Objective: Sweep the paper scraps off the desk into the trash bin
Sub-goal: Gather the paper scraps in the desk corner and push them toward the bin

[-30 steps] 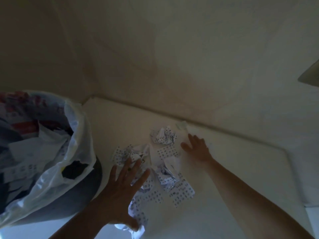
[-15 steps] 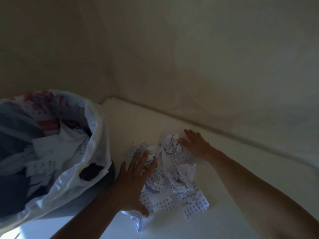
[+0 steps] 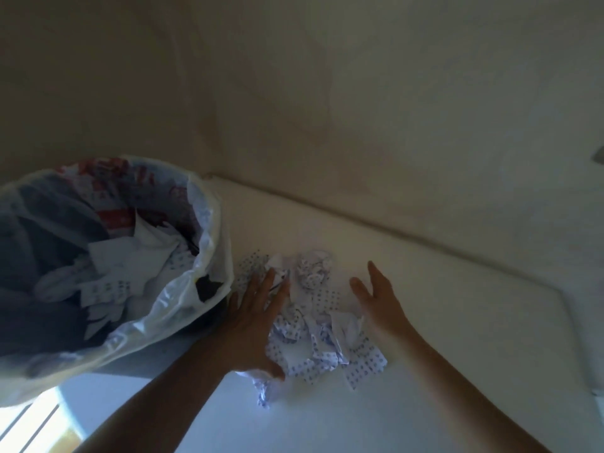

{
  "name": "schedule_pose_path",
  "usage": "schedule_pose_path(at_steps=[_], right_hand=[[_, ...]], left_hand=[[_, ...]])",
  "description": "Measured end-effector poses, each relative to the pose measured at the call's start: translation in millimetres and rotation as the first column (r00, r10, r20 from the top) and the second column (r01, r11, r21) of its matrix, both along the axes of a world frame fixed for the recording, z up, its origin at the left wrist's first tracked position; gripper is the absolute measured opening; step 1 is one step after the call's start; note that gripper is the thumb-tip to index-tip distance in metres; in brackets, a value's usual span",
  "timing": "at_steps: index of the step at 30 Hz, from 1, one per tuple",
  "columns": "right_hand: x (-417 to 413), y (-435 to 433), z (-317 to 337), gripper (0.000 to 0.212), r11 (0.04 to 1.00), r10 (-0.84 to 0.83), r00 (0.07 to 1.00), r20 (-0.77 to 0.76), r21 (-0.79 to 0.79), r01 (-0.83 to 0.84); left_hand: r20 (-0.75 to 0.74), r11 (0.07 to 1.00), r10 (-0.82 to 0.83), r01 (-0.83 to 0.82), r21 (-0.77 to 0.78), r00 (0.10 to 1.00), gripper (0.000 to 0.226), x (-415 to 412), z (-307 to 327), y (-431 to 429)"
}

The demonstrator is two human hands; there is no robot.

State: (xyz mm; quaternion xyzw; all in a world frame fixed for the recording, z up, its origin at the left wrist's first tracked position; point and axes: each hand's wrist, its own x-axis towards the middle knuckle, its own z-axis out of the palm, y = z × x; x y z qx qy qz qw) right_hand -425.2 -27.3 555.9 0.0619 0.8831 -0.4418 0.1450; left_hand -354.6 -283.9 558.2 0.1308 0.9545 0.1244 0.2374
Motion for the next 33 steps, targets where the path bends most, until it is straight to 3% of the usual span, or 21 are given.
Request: schedule_pose_path(at_steps=[4,8,14,19,24,30,33], right_hand=[[61,-3,-16,0.072,0.997,-0.076,0.993,0.093,0.007,0.076],[83,-43,-25,0.073,0.990,-0.097,0.995,0.032,-0.099,0.100],[78,-58,-15,0.071,0.962,-0.117,0.993,0.018,-0.248,0.118],[43,-19,-8,0.064,0.969,-0.171,0.985,-0.030,-0.184,0.163],[15,-25,-15,0.065,0.961,-0.128,0.985,0.113,-0.230,0.152],[17,-33,5,0.061,0.956,-0.070,0.996,0.054,-0.281,0.083],[19,-38,34,0.061,0.945,-0.048,0.999,0.023,-0.321,0.053]], left_hand=[[0.014,0.999,0.045,-0.045,0.018,0.999,0.155,-7,-4,-1],[0.022,0.994,0.052,-0.054,0.096,0.998,0.155,-5,-11,-3],[-0.040,0.994,0.069,-0.065,0.091,0.997,0.151,-7,-9,-6],[-0.114,0.992,0.094,-0.083,0.093,0.989,0.147,-7,-3,-9],[-0.109,0.959,0.171,-0.140,0.247,0.979,0.140,-6,10,7],[0.070,0.768,0.406,-0.381,0.515,0.911,0.111,-1,49,36],[0.245,0.533,0.564,-0.574,0.622,0.789,0.102,-6,80,49]])
